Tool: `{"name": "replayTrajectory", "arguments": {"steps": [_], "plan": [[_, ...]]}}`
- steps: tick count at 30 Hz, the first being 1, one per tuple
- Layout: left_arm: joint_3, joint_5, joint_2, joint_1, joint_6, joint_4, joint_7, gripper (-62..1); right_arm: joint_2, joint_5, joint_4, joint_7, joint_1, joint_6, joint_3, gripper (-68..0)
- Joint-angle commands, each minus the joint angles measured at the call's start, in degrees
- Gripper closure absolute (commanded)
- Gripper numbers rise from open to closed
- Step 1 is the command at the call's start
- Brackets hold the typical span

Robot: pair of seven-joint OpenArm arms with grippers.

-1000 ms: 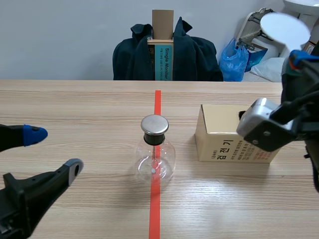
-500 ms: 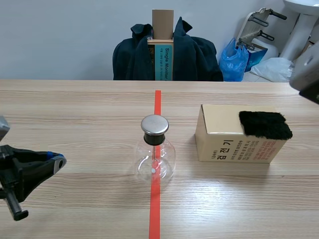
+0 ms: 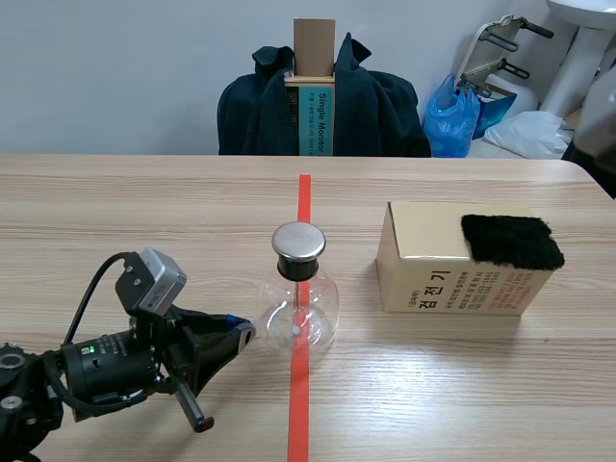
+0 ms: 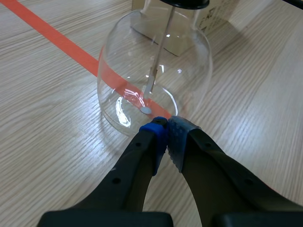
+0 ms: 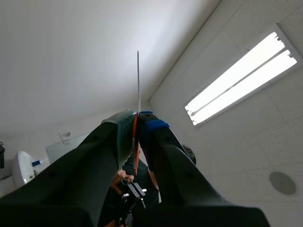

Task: Do the electroscope experiment.
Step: 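Bring the plate to the electroscope and point at the metal foil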

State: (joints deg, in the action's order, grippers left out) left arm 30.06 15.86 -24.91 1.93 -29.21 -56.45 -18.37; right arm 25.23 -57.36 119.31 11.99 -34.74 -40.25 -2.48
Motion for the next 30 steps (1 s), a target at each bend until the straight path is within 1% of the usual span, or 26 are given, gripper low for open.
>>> {"name": "replayTrajectory", "arguments": {"steps": [1, 2, 4, 10, 15, 18, 20, 25, 30], "plan": [[-0.87, 0.37, -0.17, 0.15, 0.61, -1.05, -1.20, -1.9, 0.31, 0.13, 0.22, -0.11, 3.21, 1.79, 1.77, -0.8], [-0.87, 0.37, 0.09, 0.15, 1.31, -0.83, -1.31, -1.9, 0.31, -0.09, -0.50, -0.11, 4.50, 2.75, 2.86, -0.8], [-0.87, 0.37, 0.24, 0.15, 2.08, -0.61, -1.75, -1.9, 0.31, -0.48, -2.47, -0.07, 6.95, 3.65, 5.46, -0.8], [-0.87, 0.37, 0.26, 0.15, 2.56, -0.57, -1.77, -1.9, 0.09, -3.13, -12.59, -0.07, 13.53, 3.69, 14.29, -0.8], [-0.87, 0.37, 0.26, 0.13, 2.97, -0.57, -1.75, -1.9, -1.77, -7.13, -22.93, -0.04, 17.73, 3.67, 19.37, -0.8], [-0.87, 0.37, 0.26, 0.13, 2.97, -0.57, -1.73, -1.9, -3.23, -9.38, -28.02, 0.02, 18.78, 3.69, 20.90, -0.8], [-0.87, 0.37, 0.26, 0.13, 2.97, -0.57, -1.55, -1.9, -4.15, -10.10, -30.42, 0.31, 18.88, 3.69, 21.53, -0.8], [-0.87, 0.37, 0.26, 0.13, 2.99, -0.57, -1.53, -1.9, -5.70, -10.36, -33.99, 1.75, 18.67, 3.69, 22.05, -0.8], [-0.87, 0.37, 0.26, 0.13, 2.99, -0.57, -1.55, -1.9, -6.51, -10.38, -35.78, 3.17, 18.69, 3.93, 22.05, -0.8]]}}
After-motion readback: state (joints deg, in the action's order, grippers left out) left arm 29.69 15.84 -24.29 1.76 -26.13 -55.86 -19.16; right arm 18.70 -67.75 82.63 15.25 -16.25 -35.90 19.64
